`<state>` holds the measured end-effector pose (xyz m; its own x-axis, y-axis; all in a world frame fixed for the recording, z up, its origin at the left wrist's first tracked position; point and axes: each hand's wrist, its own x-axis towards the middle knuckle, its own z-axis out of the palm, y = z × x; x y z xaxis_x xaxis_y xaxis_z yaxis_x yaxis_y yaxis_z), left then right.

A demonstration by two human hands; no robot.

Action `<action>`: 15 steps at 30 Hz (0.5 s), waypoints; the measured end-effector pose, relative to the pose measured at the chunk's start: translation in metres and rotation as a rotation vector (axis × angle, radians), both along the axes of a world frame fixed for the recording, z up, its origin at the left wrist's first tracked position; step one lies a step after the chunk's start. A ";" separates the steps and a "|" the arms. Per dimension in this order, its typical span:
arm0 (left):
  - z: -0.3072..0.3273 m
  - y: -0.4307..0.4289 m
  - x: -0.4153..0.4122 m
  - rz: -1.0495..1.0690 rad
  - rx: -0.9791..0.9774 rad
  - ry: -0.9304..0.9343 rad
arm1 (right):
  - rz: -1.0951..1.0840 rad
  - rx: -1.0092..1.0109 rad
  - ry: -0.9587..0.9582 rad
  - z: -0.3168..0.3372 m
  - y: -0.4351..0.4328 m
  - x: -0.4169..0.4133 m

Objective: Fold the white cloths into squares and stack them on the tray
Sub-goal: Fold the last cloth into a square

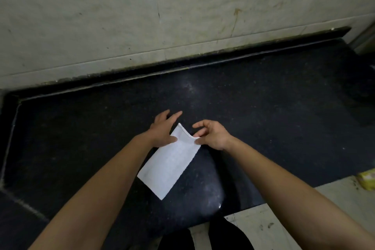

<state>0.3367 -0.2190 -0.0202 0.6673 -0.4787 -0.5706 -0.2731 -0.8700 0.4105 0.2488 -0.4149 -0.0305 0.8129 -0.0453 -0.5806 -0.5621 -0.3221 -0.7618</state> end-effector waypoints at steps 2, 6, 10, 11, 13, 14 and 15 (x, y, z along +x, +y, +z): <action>-0.004 -0.005 0.012 -0.109 -0.040 0.007 | -0.008 -0.017 -0.030 -0.002 0.000 0.000; 0.005 -0.002 0.008 -0.127 -0.150 -0.241 | -0.064 -0.123 -0.127 0.006 0.010 -0.015; 0.012 0.032 -0.018 -0.119 -0.174 -0.438 | -0.023 -0.152 -0.205 0.019 0.041 -0.041; 0.011 0.045 -0.025 -0.133 -0.200 -0.454 | 0.005 -0.145 -0.205 0.019 0.049 -0.048; 0.003 0.076 -0.038 -0.126 -0.257 -0.430 | 0.078 -0.156 -0.213 0.013 0.069 -0.061; -0.002 0.089 -0.045 -0.116 -0.278 -0.412 | 0.116 -0.173 -0.220 0.009 0.077 -0.067; -0.007 0.103 -0.053 -0.107 -0.297 -0.407 | 0.164 -0.199 -0.231 0.005 0.087 -0.072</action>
